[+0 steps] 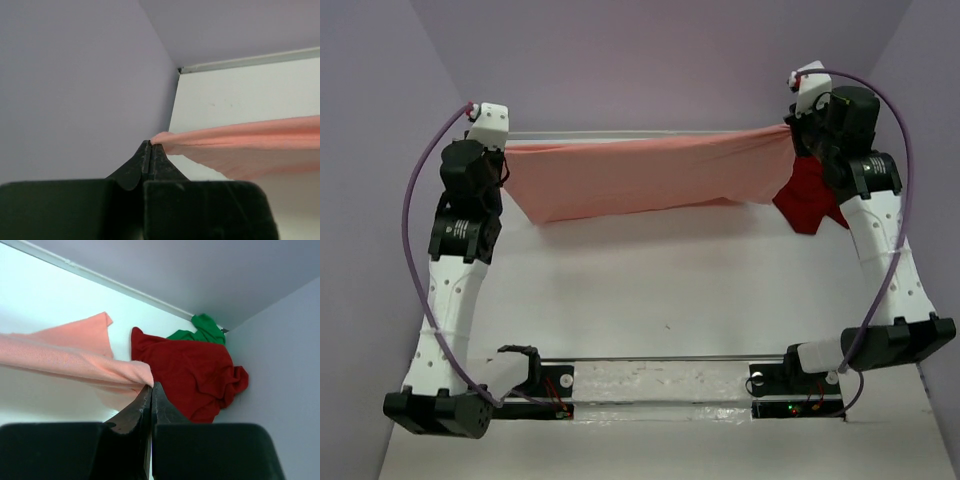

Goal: Fold and stack the t-shirts
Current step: Flatten the tshirt out

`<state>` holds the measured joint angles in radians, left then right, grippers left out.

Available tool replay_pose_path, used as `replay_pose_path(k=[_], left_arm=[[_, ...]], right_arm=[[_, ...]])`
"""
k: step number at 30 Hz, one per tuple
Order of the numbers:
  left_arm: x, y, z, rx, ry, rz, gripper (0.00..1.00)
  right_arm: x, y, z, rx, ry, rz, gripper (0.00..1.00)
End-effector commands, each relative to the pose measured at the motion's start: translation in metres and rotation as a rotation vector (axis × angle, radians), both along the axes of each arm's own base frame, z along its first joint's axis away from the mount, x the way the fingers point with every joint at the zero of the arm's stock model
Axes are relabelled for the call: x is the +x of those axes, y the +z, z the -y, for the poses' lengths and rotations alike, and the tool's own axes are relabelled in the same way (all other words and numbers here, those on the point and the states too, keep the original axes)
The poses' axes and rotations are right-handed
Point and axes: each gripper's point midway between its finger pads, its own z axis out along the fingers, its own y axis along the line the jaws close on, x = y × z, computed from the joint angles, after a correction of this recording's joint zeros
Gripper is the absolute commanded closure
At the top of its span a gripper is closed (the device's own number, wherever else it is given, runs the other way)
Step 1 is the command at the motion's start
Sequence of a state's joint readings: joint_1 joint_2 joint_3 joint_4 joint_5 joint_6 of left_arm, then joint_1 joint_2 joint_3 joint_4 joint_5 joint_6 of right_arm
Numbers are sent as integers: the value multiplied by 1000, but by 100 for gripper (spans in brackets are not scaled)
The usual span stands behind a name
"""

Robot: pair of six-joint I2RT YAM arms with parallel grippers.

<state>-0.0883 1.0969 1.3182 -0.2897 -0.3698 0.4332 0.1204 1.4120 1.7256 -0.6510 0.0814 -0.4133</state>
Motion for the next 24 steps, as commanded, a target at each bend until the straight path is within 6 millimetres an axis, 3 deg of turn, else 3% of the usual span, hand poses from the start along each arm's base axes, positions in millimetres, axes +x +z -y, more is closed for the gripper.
replay_pose_path(k=[1,3,6,12,16,20,21,22,23,24], left_arm=[[-34,66,5,-14,-69,235,100],[-48,89,7,-13,-88,320,100],[-55,107,3,-22,-64,359,100],[-53,129,1,-37,-51,411,100],[-35,119,-3,-38,-15,395,100],[7,79,-5,-30,16,303,100],[21,65,-5,-27,21,270,100],[28,58,-3,-44,16,265,100],[36,54,-1,-49,7,279,100],[49,42,0,-47,9,253,100]], right_arm=[[-35,58,13,39,-29,170,100],[-52,78,15,41,-30,225,100],[-65,97,19,36,-42,274,100],[-65,116,22,29,-57,316,100],[-35,104,21,14,-62,294,100],[11,74,16,5,-55,234,100],[33,53,13,-2,-50,190,100],[44,49,10,7,-41,181,100],[67,23,4,9,-21,124,100],[78,15,1,11,-9,107,100]])
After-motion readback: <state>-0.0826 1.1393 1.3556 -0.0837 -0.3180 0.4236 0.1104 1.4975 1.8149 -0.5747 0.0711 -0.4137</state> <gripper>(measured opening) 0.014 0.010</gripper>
